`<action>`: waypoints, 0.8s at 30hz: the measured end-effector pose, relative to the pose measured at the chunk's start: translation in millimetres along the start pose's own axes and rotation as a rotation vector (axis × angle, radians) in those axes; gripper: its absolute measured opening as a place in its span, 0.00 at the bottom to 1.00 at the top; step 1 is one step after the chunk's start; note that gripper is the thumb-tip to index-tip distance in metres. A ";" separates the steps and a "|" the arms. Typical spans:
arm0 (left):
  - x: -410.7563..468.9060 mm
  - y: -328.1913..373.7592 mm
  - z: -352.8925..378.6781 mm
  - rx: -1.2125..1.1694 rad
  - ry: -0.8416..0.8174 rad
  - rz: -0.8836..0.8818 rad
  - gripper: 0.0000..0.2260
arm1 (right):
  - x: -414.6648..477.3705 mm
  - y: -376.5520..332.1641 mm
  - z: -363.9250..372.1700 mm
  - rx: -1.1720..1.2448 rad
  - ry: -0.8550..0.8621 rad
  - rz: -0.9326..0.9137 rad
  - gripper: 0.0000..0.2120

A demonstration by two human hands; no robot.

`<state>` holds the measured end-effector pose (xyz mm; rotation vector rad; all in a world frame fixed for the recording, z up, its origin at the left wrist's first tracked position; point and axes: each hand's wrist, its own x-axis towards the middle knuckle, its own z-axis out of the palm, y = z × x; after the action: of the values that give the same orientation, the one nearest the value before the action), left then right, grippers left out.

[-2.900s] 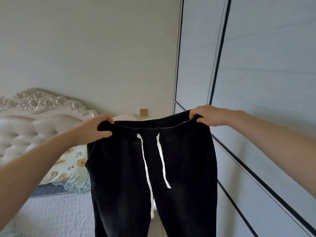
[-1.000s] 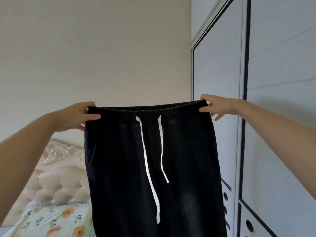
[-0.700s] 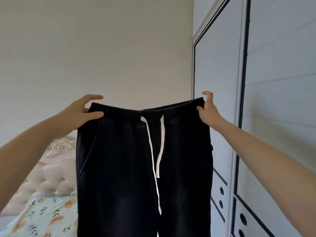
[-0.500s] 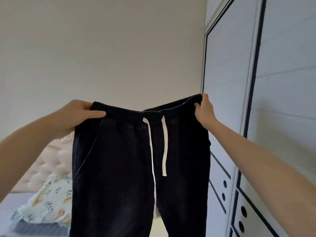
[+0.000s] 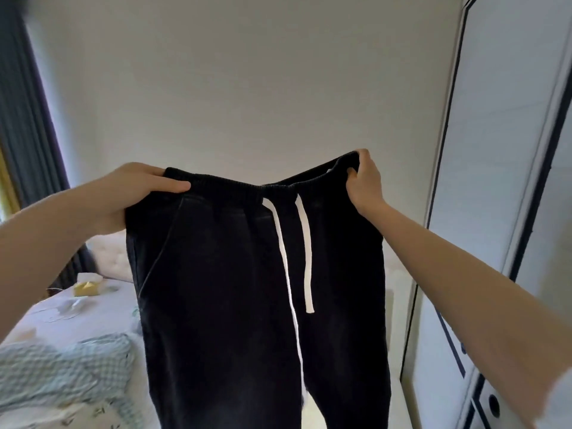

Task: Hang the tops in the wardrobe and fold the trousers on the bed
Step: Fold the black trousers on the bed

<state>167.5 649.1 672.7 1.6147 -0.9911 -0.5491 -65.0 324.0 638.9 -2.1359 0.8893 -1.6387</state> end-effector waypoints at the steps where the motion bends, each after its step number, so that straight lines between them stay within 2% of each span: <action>1: -2.1 0.7 -5.1 -0.004 0.029 -0.017 0.15 | -0.1 -3.1 8.8 0.017 -0.013 -0.002 0.12; 5: 1.2 -6.2 -26.3 0.011 0.119 -0.092 0.18 | -3.0 -10.3 46.1 0.056 -0.088 -0.004 0.12; 9: 24.1 -46.0 -43.3 0.054 0.173 -0.185 0.09 | -17.6 3.2 89.8 0.060 -0.203 0.014 0.13; 11: 42.8 -83.5 -53.0 0.084 0.196 -0.211 0.05 | -29.5 17.9 117.1 0.057 -0.275 0.039 0.13; 18: 120.9 -254.9 -71.0 0.192 0.249 -0.282 0.03 | -79.3 84.6 245.4 -0.006 -0.509 0.122 0.11; 21: 154.2 -329.2 -77.7 0.234 0.289 -0.324 0.03 | -102.8 114.6 313.9 -0.008 -0.621 0.161 0.13; 24: 179.9 -399.0 -87.4 0.259 0.325 -0.402 0.08 | -124.5 144.0 383.5 -0.029 -0.683 0.180 0.12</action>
<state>459.0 564.8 345.4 2.0773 -0.5098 -0.4153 236.7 245.0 345.6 -2.3096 0.8377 -0.7186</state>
